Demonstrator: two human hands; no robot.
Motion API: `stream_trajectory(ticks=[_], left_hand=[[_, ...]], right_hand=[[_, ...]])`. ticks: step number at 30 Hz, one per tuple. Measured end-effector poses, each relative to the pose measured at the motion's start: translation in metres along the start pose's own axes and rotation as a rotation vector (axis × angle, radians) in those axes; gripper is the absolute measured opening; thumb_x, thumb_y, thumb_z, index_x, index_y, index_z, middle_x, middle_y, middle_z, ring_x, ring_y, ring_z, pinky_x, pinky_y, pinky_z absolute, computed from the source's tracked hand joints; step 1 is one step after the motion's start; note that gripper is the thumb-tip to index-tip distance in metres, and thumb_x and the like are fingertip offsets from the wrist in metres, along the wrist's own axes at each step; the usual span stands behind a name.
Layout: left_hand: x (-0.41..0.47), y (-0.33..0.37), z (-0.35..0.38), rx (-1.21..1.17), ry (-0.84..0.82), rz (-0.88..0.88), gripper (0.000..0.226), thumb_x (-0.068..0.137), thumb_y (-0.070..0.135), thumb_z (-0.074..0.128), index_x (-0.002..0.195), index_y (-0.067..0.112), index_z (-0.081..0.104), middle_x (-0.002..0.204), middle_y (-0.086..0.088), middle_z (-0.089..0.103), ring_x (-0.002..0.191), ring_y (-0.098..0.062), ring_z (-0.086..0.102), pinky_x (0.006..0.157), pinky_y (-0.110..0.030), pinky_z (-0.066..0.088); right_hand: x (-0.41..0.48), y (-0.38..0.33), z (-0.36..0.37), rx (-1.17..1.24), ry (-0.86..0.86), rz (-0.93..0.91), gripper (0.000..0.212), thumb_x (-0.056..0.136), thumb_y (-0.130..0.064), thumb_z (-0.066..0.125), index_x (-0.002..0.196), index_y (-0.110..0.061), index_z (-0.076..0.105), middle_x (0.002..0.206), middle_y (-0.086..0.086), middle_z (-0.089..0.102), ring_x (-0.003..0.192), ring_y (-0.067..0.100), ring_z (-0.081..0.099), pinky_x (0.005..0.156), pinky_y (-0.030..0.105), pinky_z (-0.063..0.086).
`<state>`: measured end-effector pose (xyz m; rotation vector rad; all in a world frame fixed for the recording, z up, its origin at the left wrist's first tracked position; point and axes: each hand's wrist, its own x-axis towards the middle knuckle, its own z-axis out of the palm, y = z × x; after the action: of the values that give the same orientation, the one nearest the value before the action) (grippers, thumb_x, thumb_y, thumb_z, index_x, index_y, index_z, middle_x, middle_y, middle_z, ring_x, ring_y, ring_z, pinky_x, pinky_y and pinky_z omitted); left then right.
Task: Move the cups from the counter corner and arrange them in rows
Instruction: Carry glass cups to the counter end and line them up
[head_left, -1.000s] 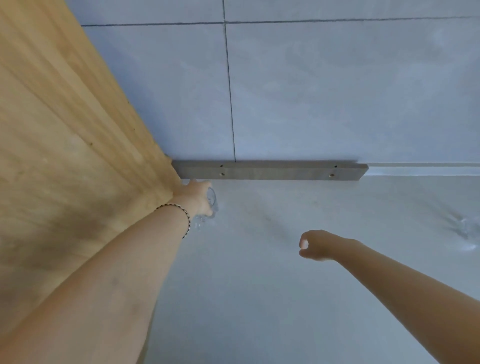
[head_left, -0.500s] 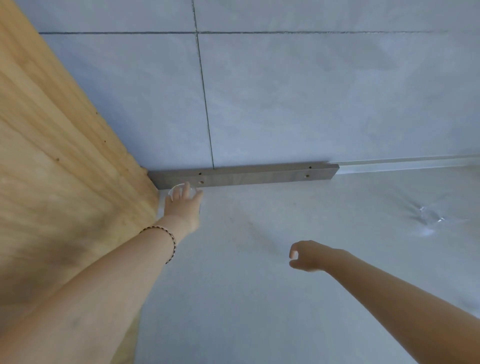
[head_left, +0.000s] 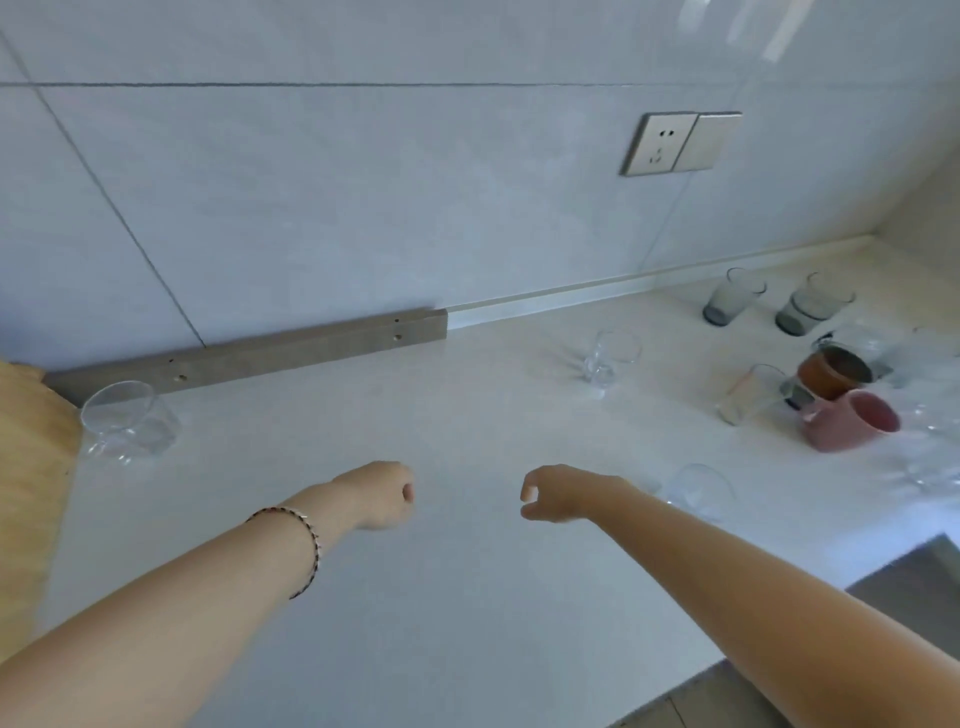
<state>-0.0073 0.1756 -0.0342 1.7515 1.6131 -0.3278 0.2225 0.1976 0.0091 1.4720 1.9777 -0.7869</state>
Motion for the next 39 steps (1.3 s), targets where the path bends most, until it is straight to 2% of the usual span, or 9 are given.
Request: stream_trajectory(ticks=[3,6,9,12,16,20,24,28,39], left_hand=[[0.014,0.048,0.012,0.004,-0.049,-0.001,0.010,0.083,0.018,0.044,0.075,0.022,0.048,0.092,-0.002,0.056,0.085,-0.023,0.054,0.078,-0.032,0.046],[0.019,0.090,0.023,-0.010,-0.116,-0.023,0.028,0.082,0.014,0.043,0.058,0.025,0.034,0.071,0.000,0.039,0.063,-0.017,0.033,0.052,-0.025,0.023],[0.027,0.115,0.033,-0.024,-0.123,-0.062,0.030,0.082,0.018,0.046,0.057,0.027,0.032,0.065,0.004,0.033,0.056,-0.012,0.026,0.051,-0.025,0.019],[0.026,0.135,0.040,-0.091,-0.123,-0.111,0.014,0.085,0.020,0.044,0.070,0.021,0.043,0.062,0.001,0.038,0.056,-0.017,0.032,0.049,-0.022,0.025],[0.011,0.138,0.041,-0.161,-0.149,-0.187,0.006,0.088,0.022,0.042,0.087,0.019,0.047,0.082,-0.009,0.050,0.073,-0.022,0.044,0.053,-0.021,0.031],[-0.009,0.107,0.037,-0.207,-0.112,-0.272,0.007,0.089,0.023,0.043,0.085,0.018,0.048,0.085,-0.008,0.050,0.075,-0.022,0.045,0.053,-0.021,0.032],[-0.034,0.049,0.028,-0.301,-0.014,-0.374,0.013,0.089,0.022,0.044,0.076,0.022,0.047,0.073,-0.005,0.048,0.064,-0.019,0.043,0.049,-0.022,0.028],[-0.062,-0.013,0.016,-0.375,-0.013,-0.505,0.014,0.091,0.026,0.043,0.094,0.017,0.052,0.093,-0.005,0.055,0.083,-0.020,0.057,0.063,-0.023,0.040],[-0.102,-0.181,-0.023,-0.495,0.057,-0.623,0.012,0.081,0.028,0.045,0.074,0.018,0.048,0.083,-0.004,0.055,0.072,-0.019,0.054,0.063,-0.025,0.038]], right_hand=[[-0.021,0.058,-0.004,0.011,0.047,0.020,0.041,0.096,-0.027,0.045,0.135,-0.014,0.047,0.145,0.003,0.043,0.134,0.022,0.039,0.107,0.032,0.033],[-0.035,0.119,-0.009,0.014,0.107,0.064,0.039,0.095,-0.025,0.045,0.133,-0.015,0.048,0.141,0.004,0.046,0.131,0.022,0.042,0.104,0.031,0.035],[-0.038,0.174,-0.010,-0.004,0.201,0.128,0.042,0.093,-0.029,0.050,0.134,-0.019,0.047,0.140,0.007,0.045,0.130,0.024,0.042,0.106,0.034,0.035],[-0.037,0.210,-0.005,-0.057,0.215,0.167,0.064,0.088,-0.042,0.057,0.143,-0.021,0.034,0.142,0.008,0.037,0.132,0.028,0.039,0.106,0.039,0.036],[-0.028,0.219,0.007,-0.006,0.148,0.132,0.094,0.074,-0.048,0.071,0.148,-0.023,0.019,0.143,0.007,0.033,0.131,0.028,0.041,0.105,0.040,0.041],[-0.017,0.208,0.014,-0.141,0.137,0.128,0.088,0.073,-0.041,0.072,0.145,-0.023,0.024,0.138,0.006,0.036,0.126,0.028,0.047,0.098,0.034,0.044],[-0.012,0.179,0.003,-0.254,0.148,0.127,0.082,0.071,-0.041,0.073,0.140,-0.028,0.031,0.132,0.004,0.042,0.120,0.025,0.052,0.095,0.030,0.045],[-0.002,0.114,-0.009,-0.287,0.168,0.077,0.079,0.069,-0.043,0.072,0.137,-0.030,0.034,0.128,0.003,0.044,0.115,0.023,0.055,0.093,0.028,0.044],[0.082,-0.171,-0.030,-0.019,0.193,-0.131,0.080,0.068,-0.051,0.072,0.136,-0.027,0.037,0.128,0.005,0.050,0.112,0.021,0.057,0.091,0.029,0.045]])
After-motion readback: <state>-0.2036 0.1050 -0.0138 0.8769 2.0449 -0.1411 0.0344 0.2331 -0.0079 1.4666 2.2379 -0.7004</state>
